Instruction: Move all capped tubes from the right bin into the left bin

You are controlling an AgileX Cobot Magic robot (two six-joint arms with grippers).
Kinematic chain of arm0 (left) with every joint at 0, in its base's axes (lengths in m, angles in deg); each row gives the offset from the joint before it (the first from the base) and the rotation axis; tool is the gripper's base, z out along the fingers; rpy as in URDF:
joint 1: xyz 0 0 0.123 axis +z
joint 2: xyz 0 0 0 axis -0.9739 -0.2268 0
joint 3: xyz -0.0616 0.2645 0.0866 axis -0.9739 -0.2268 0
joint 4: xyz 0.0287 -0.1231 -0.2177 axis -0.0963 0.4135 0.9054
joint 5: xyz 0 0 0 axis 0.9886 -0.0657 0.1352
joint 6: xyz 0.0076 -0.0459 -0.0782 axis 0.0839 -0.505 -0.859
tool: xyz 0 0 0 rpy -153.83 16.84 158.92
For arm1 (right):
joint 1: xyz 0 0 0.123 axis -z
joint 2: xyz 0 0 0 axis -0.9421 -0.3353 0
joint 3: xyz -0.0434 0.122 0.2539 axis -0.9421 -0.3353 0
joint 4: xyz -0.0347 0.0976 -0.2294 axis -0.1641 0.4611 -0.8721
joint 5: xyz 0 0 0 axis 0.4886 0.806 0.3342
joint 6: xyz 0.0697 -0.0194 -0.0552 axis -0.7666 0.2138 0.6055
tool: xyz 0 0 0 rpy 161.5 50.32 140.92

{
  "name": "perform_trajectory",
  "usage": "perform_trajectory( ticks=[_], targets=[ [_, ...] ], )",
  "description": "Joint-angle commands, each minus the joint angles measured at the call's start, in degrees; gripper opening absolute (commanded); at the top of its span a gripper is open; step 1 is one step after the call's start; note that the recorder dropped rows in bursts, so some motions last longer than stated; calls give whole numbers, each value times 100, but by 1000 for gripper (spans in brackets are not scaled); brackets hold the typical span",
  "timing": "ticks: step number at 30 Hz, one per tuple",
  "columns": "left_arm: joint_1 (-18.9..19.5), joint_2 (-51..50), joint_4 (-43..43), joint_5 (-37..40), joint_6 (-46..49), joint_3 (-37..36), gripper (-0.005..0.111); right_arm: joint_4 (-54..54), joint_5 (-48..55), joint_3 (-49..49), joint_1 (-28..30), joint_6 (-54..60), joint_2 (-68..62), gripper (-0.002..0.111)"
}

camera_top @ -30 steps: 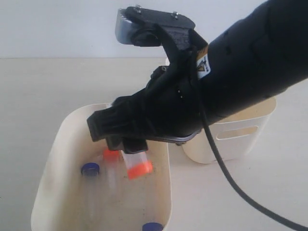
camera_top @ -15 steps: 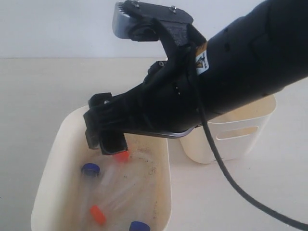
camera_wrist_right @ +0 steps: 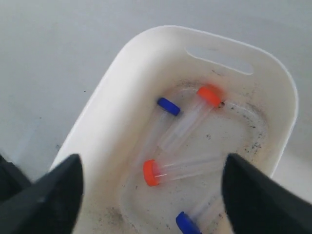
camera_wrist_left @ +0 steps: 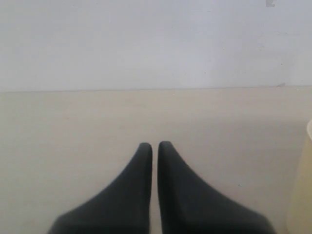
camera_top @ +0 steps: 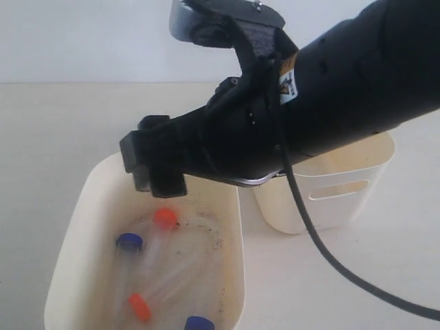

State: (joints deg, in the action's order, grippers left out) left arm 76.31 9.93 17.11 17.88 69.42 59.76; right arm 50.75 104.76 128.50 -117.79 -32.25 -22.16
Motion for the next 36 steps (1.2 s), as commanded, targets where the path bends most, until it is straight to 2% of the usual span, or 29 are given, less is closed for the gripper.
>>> perform_trajectory(
  ticks=[1, 3, 11, 16, 20, 24, 30, 36],
  targets=[
    [2, -3, 36, -35, -54, 21, 4, -390, -7, -7, 8, -369, 56, 34],
    [2, -3, 36, -35, -54, 21, 4, -371, -83, -7, 8, -357, 56, 1],
    [2, -3, 36, -35, -54, 21, 4, -292, -75, -7, 39, -429, 896, 3],
    [2, -3, 36, -35, -54, 21, 4, -180, -283, -7, 385, -474, 1790, 3],
    [2, -3, 36, -35, -54, 21, 4, -155, -572, -7, 982, -170, 2405, 3],
    [2, -3, 36, -35, -54, 21, 4, -155, -77, -61, 1787, 377, 2956, 3],
    [2, -3, 36, -35, -54, 21, 4, -34, -86, -1217, 3019, 574, 4091, 3],
    [2, -3, 36, -35, -54, 21, 4, -34, -1481, -3197, 3431, 574, 5821, 3]
  ],
)
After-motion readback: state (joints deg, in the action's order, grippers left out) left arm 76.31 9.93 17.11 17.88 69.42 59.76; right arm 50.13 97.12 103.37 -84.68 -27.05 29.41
